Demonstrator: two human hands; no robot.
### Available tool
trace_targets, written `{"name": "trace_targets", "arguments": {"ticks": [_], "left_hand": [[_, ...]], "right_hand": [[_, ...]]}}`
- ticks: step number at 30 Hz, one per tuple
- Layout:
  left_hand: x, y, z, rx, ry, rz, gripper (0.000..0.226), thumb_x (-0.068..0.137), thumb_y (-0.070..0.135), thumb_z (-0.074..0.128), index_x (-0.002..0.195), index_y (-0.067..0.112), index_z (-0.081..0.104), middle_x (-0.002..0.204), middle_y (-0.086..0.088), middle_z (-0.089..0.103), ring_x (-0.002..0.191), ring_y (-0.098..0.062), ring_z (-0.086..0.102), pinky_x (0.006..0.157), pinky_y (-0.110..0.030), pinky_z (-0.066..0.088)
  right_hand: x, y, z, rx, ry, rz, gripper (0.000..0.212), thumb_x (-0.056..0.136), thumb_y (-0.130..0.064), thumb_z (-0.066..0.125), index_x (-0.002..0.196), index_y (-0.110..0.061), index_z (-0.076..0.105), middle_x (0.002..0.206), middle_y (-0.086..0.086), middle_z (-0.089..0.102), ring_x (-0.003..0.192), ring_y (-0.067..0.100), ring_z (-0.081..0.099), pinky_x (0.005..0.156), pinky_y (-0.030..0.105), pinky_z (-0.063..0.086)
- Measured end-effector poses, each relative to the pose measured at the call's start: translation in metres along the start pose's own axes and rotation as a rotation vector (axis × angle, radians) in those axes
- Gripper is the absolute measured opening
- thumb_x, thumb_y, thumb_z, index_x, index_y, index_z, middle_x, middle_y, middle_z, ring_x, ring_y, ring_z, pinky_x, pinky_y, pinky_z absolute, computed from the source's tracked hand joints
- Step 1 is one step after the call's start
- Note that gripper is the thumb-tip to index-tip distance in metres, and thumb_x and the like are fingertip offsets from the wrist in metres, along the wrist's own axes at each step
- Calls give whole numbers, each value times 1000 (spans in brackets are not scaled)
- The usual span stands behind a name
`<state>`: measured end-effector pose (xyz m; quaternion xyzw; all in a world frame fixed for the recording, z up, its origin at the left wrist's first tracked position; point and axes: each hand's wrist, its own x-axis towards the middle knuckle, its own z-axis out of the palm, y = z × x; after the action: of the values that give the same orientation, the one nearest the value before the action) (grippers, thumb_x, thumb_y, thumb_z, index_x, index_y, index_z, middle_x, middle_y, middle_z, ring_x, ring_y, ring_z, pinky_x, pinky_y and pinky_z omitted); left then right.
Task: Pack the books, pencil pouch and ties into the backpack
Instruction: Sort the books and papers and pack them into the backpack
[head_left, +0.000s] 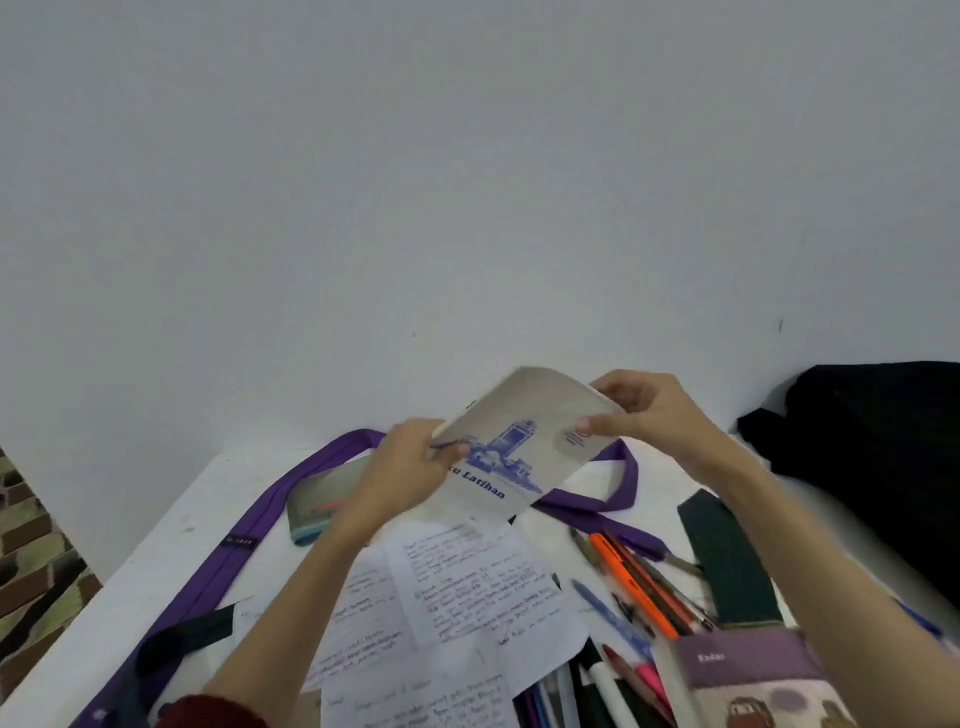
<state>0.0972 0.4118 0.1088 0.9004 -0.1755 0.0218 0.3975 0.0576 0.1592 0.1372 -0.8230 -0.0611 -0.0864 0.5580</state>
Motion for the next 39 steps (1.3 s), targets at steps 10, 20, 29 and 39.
{"name": "trace_targets", "arguments": {"ticks": [10, 20, 29, 39], "left_hand": [[20, 172, 77, 197, -123, 499, 10, 89, 16, 58, 93, 12, 67, 91, -3, 69, 83, -20, 62, 72, -42, 52], [-5, 320, 305, -90, -5, 801, 39, 92, 20, 55, 130, 19, 43, 126, 2, 41, 114, -14, 45, 96, -27, 40], [-12, 328, 453, 357, -330, 653, 45, 91, 39, 52, 131, 21, 50, 129, 4, 50, 117, -19, 49, 94, -36, 45], [98, 326, 382, -882, -47, -325, 11, 90, 7, 57, 90, -3, 60, 83, -12, 60, 75, -25, 58, 68, -32, 47]], "right_hand": [[-106, 2, -142, -190, 14, 122, 12, 89, -20, 61, 99, -15, 65, 85, 1, 70, 77, 8, 63, 69, 19, 49], [-237, 67, -370, -146, 585, 275, 6, 89, -3, 60, 95, -4, 62, 71, 2, 64, 64, 19, 56, 54, 21, 45], [-269, 127, -460, 447, 748, 261, 27, 86, -1, 58, 113, -2, 62, 99, 11, 71, 76, 21, 70, 57, 26, 57], [-253, 139, -499, 763, 544, 297, 15, 89, -7, 53, 99, 1, 61, 81, 11, 74, 62, 19, 71, 51, 26, 57]]}}
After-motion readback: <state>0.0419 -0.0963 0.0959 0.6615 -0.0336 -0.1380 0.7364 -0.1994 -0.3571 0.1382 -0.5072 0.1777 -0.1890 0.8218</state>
